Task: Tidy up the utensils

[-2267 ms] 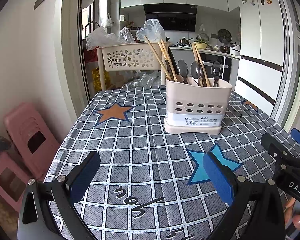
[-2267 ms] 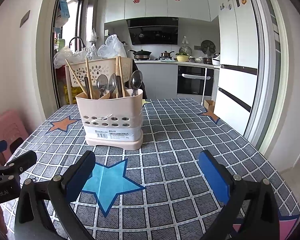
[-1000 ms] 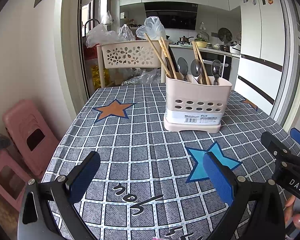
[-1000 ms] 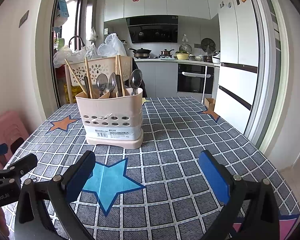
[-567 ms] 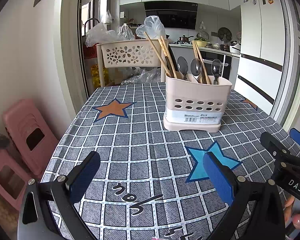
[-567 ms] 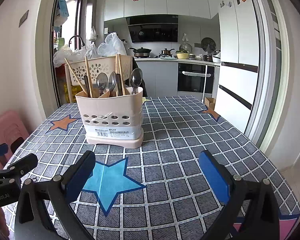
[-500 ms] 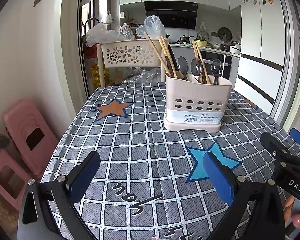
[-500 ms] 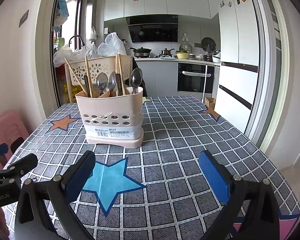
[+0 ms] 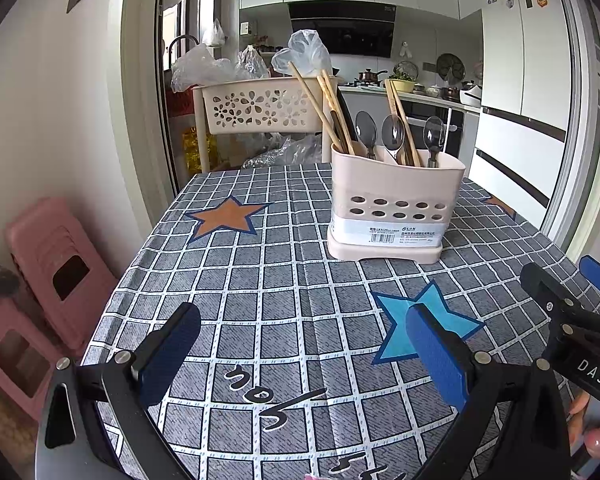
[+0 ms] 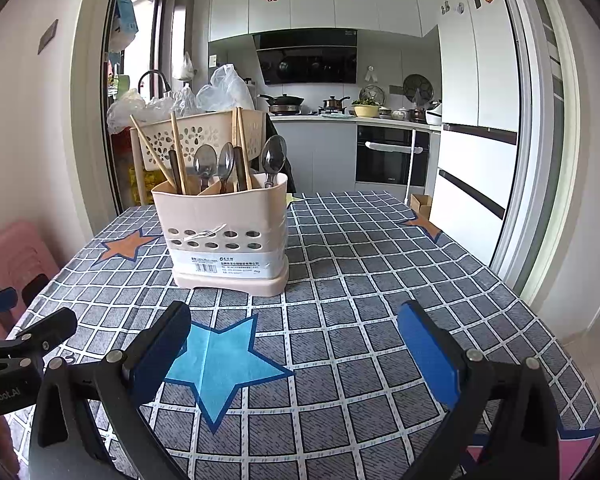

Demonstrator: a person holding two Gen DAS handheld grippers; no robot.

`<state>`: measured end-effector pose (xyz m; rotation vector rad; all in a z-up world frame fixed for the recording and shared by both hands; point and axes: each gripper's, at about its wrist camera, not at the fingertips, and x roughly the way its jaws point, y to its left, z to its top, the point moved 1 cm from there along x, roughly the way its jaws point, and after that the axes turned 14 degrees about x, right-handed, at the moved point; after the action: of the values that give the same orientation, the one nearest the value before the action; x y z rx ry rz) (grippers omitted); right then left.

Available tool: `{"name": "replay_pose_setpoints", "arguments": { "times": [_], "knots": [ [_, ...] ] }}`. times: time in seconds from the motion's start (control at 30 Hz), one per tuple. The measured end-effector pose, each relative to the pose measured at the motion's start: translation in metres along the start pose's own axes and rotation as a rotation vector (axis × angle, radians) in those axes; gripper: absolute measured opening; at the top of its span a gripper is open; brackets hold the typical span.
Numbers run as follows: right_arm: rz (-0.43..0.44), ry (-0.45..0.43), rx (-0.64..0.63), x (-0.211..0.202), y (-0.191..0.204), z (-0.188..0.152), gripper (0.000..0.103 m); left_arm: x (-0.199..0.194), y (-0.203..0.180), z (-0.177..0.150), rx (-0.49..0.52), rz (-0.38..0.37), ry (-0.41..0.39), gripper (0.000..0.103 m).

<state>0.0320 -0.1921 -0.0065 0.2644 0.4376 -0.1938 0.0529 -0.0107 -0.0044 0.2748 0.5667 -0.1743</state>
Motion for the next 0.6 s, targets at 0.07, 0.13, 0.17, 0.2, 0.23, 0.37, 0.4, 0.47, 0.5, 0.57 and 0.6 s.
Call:
{"name": "replay_pose_setpoints", "arguments": {
  "times": [0.07,0.13,0.17,0.2,0.23,0.37,0.4,0.47,0.5,0.57,0.6],
  "knots": [
    [0.0,0.001,0.0,0.0,0.0,0.0,0.103,0.0001,-0.0008,0.0004,0.002,0.002,-0.001,0.103],
    [0.0,0.001,-0.001,-0.0007,0.0002,-0.0006,0.103,-0.0006,-0.0015,0.0006,0.003,0.0,-0.002,0.103],
    [0.001,0.0,-0.001,0.0002,0.0003,-0.0007,0.103,-0.0007,-0.0015,0.0009,0.003,0.001,-0.002,0.103],
    [0.001,0.001,0.0,0.0004,0.0002,-0.0006,0.103,-0.001,-0.0016,0.0011,0.002,0.001,-0.003,0.103],
    [0.001,0.002,0.0,0.0003,0.0003,-0.0008,0.103,-0.0013,-0.0016,0.0013,0.0,0.0,-0.002,0.103],
    [0.002,0.002,-0.002,0.0004,0.0007,-0.0018,0.103,-0.0015,-0.0021,0.0014,-0.005,-0.002,0.0,0.103],
    [0.002,0.002,-0.002,0.0002,0.0008,-0.002,0.103,-0.0014,-0.0017,0.0018,-0.007,-0.003,0.0,0.103],
    [0.002,0.001,-0.002,0.0004,0.0006,-0.0013,0.103,-0.0025,-0.0019,0.0018,-0.012,-0.003,-0.003,0.103],
    [0.002,0.002,-0.002,0.0004,0.0007,-0.0012,0.103,-0.0026,-0.0019,0.0021,-0.013,-0.004,-0.004,0.103],
    [0.001,0.001,-0.001,0.0004,0.0007,-0.0012,0.103,-0.0034,-0.002,0.0028,-0.011,0.001,-0.007,0.103],
    [0.002,0.001,-0.001,0.0,0.0008,-0.0017,0.103,-0.0036,-0.0017,0.003,-0.011,0.003,-0.008,0.103]
  ]
}}
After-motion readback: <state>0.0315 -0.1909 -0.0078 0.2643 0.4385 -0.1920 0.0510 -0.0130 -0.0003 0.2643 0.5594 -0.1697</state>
